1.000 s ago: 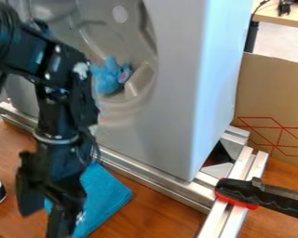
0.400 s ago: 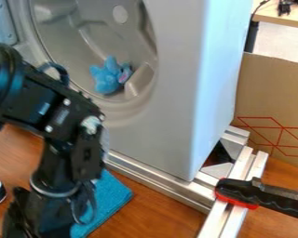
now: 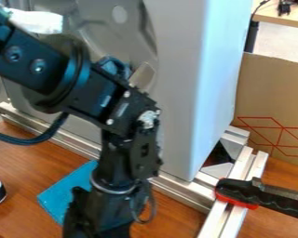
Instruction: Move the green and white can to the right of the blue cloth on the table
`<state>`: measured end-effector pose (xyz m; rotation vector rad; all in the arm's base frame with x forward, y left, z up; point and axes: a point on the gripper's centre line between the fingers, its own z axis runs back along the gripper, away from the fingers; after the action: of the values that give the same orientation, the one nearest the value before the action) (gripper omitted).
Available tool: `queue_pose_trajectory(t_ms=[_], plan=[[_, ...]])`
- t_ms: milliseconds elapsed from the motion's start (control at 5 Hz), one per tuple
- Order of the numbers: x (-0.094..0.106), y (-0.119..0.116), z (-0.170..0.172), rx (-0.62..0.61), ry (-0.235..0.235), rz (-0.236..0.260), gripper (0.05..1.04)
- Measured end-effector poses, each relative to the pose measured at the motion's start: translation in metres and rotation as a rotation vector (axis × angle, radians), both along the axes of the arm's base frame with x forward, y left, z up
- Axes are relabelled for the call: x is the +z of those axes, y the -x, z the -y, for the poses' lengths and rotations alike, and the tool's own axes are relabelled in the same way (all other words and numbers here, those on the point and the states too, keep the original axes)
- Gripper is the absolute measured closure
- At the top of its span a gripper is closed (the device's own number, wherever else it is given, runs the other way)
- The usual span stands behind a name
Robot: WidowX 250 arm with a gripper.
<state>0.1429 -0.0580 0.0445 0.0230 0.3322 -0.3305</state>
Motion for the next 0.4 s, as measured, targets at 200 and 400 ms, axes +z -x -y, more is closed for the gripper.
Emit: queue_pose_trajectory(t_ms=[200, 400], plan=[[-0.0017, -0.0003, 0.0095, 0.035, -0.002, -0.045, 0.083], [-0.0024, 0.0053, 0.0133, 0.055, -0.038, -0.08, 0.083]])
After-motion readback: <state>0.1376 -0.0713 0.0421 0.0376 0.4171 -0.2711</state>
